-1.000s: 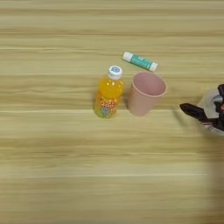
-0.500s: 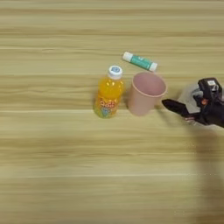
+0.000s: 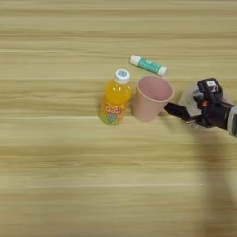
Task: Move the objects on the table
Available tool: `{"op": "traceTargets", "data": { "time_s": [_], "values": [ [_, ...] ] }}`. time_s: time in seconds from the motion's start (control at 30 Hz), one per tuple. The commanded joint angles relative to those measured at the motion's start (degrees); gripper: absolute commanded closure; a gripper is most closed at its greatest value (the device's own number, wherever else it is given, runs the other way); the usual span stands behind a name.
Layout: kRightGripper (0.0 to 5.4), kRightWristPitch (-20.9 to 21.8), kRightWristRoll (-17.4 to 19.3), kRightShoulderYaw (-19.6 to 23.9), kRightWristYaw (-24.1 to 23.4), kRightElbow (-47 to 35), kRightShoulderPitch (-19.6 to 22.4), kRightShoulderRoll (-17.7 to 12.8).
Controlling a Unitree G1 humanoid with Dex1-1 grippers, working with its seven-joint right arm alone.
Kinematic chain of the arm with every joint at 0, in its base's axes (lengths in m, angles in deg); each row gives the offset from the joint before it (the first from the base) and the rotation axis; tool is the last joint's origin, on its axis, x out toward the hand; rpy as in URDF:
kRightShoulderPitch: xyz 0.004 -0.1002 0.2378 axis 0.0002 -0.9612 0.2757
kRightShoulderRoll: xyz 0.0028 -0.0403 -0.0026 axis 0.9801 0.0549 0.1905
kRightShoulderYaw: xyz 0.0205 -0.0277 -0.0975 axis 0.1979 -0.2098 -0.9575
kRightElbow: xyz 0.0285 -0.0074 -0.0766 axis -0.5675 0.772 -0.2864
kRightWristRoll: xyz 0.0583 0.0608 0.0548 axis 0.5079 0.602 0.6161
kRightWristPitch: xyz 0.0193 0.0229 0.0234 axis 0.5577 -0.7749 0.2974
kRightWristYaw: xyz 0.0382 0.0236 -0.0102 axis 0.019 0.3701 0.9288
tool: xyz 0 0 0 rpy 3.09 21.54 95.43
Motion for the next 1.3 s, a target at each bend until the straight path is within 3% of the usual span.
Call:
{"op": "traceTargets", "data": {
  "time_s": [0.03, 0.33, 0.73, 1.1, 1.3],
  "values": [
    [0.04, 1.65, 0.00, 1.18, -0.65, -1.70, 2.87, -2.08],
    [0.04, 2.14, -0.23, 2.87, -1.13, -4.74, -1.09, -3.16],
    [0.04, 0.16, 0.76, 8.81, -1.79, -17.43, -9.80, -4.32],
    [0.04, -0.72, 0.99, 9.34, -2.07, -19.32, -9.49, -3.93],
    [0.04, -1.23, 1.77, 10.25, -2.38, -25.22, -12.99, -3.26]
  ]
}}
